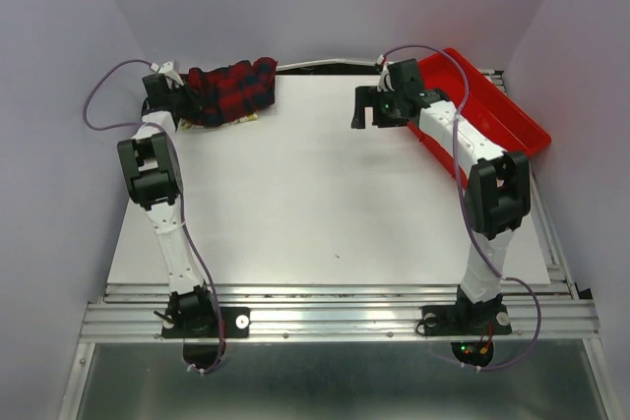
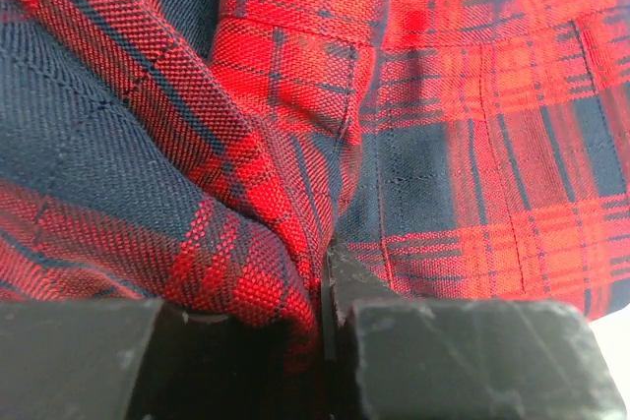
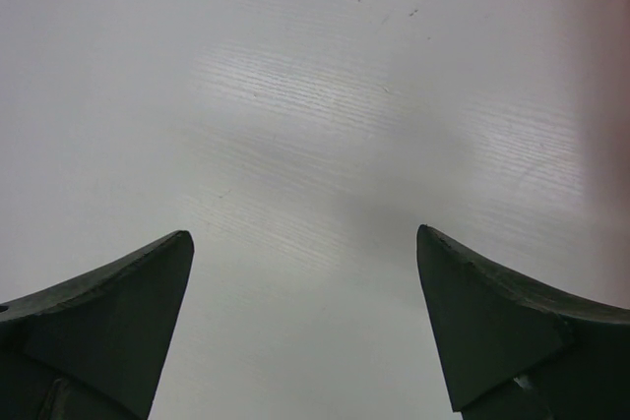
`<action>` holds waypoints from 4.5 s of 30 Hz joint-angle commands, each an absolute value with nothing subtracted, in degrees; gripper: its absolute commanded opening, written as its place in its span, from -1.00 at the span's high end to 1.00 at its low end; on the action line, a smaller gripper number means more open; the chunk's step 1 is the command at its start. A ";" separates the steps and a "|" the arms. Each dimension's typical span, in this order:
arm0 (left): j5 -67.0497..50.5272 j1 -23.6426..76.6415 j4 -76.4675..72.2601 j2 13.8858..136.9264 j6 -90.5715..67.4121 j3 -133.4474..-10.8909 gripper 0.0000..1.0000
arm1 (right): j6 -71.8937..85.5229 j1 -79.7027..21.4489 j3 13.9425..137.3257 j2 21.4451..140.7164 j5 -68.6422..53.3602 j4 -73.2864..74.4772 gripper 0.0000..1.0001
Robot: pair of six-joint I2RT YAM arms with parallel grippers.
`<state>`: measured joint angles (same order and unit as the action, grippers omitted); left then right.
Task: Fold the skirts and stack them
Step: Neatly place the folded skirt to the corner
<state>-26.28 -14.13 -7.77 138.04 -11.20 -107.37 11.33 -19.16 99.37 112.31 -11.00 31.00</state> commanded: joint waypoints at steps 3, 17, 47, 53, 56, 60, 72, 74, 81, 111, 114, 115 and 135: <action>-24.09 -14.59 -6.06 134.30 -7.12 -108.73 0.23 | 10.99 -19.16 99.84 111.27 -12.21 29.53 -1.00; -15.12 -13.80 -1.93 122.62 4.39 -107.76 -0.57 | 11.25 -19.16 99.93 110.30 -13.54 29.62 -1.00; -9.59 -13.97 6.15 123.82 -1.74 -107.91 -0.68 | 10.28 -19.16 99.32 111.18 -15.03 30.50 -1.00; -12.90 -15.99 2.21 126.73 -15.36 -108.11 -0.97 | 10.20 -19.16 99.14 111.97 -15.12 30.50 -1.00; -14.50 -16.43 0.44 127.87 -18.35 -108.27 -0.97 | 10.28 -19.16 99.23 112.32 -15.12 30.59 -1.00; -13.63 -16.70 1.40 130.34 -22.40 -111.27 -0.97 | 10.20 -19.16 99.49 112.94 -15.03 30.50 -1.00; -0.53 -16.70 0.36 134.91 -37.61 -113.47 -0.97 | 10.46 -19.16 100.46 114.61 -15.38 31.11 -1.00; -1.49 -16.70 -5.06 134.65 -39.72 -111.72 -0.97 | 10.20 -19.16 100.81 114.96 -15.29 31.38 -1.00; -7.47 -16.61 -23.20 134.91 -40.43 -106.25 -0.97 | 9.93 -19.16 100.20 115.22 -15.03 31.64 -1.00; 10.52 -14.07 -25.76 120.43 3.82 -97.14 -0.97 | 8.26 -18.63 100.55 113.30 -15.03 33.22 -1.00; 19.57 -12.22 -23.30 117.08 9.39 -95.54 -0.97 | 7.39 -18.63 100.46 112.24 -13.89 33.13 -1.00; 21.69 -12.04 -21.81 116.46 10.36 -95.80 -0.97 | 7.03 -18.63 100.28 111.80 -13.71 33.13 -1.00; -5.98 2.26 14.24 72.28 18.28 -62.27 -0.97 | 3.16 -8.96 61.02 77.18 -10.02 24.09 -1.00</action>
<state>-3.33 -2.50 10.31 78.94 17.52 -71.11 3.60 -8.67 67.83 81.60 -10.94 28.51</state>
